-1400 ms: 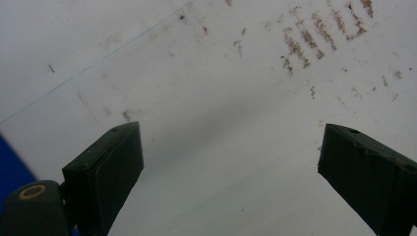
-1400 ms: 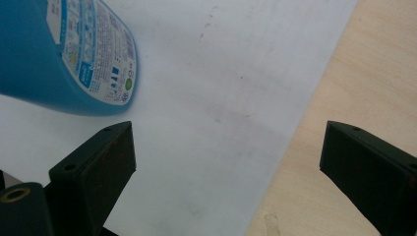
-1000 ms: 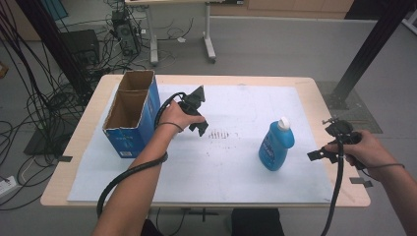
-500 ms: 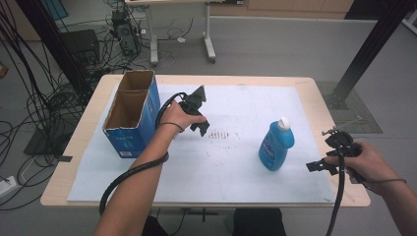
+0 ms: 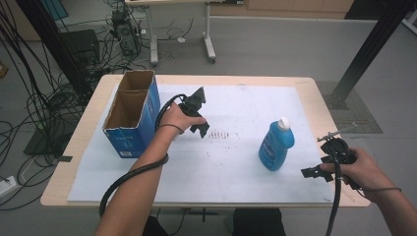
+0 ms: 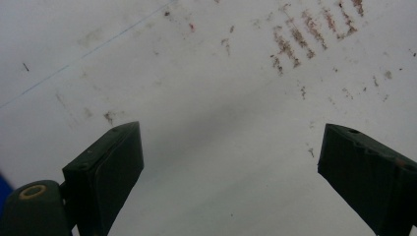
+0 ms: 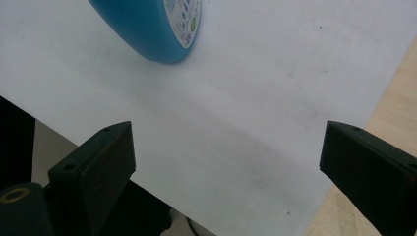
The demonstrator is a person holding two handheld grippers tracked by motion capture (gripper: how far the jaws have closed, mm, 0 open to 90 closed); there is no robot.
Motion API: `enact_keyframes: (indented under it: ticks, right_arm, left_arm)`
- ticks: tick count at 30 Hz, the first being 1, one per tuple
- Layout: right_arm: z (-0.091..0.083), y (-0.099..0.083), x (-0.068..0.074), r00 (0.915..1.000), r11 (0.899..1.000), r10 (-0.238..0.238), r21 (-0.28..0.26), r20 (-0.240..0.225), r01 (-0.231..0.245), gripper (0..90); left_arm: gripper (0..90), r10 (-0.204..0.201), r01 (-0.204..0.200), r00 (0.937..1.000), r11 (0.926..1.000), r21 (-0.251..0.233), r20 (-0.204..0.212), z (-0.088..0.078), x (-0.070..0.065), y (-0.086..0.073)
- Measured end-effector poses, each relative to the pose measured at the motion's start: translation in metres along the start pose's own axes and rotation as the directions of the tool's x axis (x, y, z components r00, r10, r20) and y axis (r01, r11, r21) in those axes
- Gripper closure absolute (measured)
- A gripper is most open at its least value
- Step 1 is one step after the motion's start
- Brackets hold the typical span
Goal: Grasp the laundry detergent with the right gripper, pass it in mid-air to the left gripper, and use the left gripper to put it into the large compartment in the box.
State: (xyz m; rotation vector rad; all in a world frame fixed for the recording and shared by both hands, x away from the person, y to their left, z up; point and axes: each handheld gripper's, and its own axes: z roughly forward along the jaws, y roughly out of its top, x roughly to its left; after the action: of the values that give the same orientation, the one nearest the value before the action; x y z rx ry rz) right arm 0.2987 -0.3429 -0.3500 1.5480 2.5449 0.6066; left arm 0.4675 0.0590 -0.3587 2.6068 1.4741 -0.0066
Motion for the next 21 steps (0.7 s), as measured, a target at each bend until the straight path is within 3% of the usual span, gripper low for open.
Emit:
enact_keyframes:
  ticks: [21]
  right_arm:
    - [0.018,-0.012,0.019,0.9992,0.999,-0.003,-0.035,-0.039,0.002,6.6]
  left_arm:
    - [10.2,-0.002,0.002,1.0,1.0,0.002,-0.006,0.0,-0.001,-0.001]
